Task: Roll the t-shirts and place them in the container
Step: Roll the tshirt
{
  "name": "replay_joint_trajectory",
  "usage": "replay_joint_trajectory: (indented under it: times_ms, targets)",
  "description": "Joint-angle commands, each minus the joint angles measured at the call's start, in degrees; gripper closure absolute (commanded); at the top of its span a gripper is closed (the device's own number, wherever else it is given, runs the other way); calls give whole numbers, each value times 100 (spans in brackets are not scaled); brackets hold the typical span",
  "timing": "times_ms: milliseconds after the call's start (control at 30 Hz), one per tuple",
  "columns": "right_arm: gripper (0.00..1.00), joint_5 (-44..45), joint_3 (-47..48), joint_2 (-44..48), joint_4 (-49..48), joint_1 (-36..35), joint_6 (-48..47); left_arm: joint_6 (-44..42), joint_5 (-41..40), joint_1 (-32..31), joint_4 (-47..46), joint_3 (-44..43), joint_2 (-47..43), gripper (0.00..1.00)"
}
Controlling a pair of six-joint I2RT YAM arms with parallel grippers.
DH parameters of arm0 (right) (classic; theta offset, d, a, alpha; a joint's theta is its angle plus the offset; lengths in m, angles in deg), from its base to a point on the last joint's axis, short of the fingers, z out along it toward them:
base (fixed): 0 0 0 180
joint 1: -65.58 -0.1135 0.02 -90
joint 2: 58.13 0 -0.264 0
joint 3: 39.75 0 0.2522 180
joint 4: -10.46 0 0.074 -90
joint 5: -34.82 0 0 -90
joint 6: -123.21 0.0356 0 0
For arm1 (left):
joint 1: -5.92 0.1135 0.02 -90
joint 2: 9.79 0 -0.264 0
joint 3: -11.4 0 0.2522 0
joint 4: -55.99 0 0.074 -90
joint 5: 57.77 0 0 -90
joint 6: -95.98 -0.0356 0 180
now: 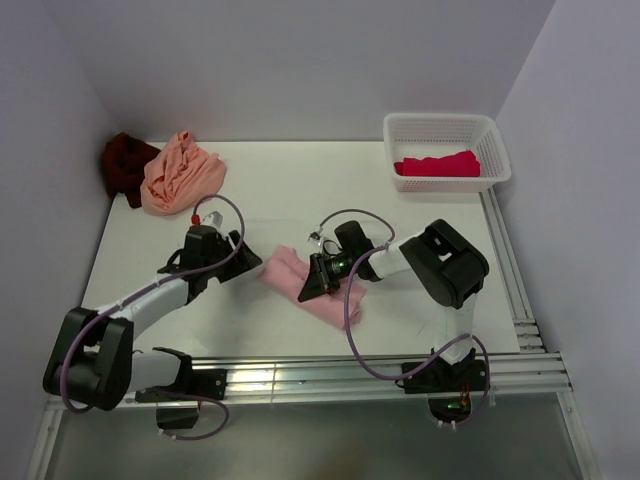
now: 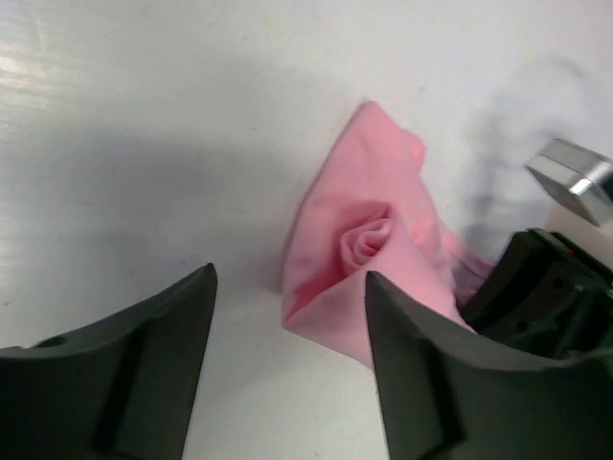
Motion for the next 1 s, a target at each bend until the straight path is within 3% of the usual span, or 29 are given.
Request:
replay_joint_trajectory:
  times_ms: [0, 67, 100, 233, 633, 700, 833, 867, 967]
  targets:
    - [100, 432, -105, -99, 558, 46, -261, 102, 304, -12, -750, 301, -530, 30]
    - [100, 414, -96, -99, 549, 46, -252, 224, 602, -12, -1146, 704, -750, 13]
    - [100, 405, -96, -99, 540, 38, -244, 373, 761, -12, -1375, 871, -916, 1]
    - [100, 352, -52, -73, 540, 11, -243, 621, 973, -161, -2351, 1364, -936, 1]
    - [100, 230, -8, -108, 611, -59, -288, 647, 1008, -566, -3425, 1146, 566, 1]
    - [100, 194, 18, -134, 619, -59, -288, 630, 1017, -566, -3521, 1084, 769, 3]
    - [96, 142, 36, -125, 611, -77, -305, 647, 965, -566, -3662, 1005, 963, 26]
    - [94, 150, 45, -108, 628, -94, -331, 699, 956, -566, -3697, 1005, 980, 41]
    - [84, 177, 10, -29, 602, -138, -349, 761, 894, -566, -3723, 900, 1068, 55]
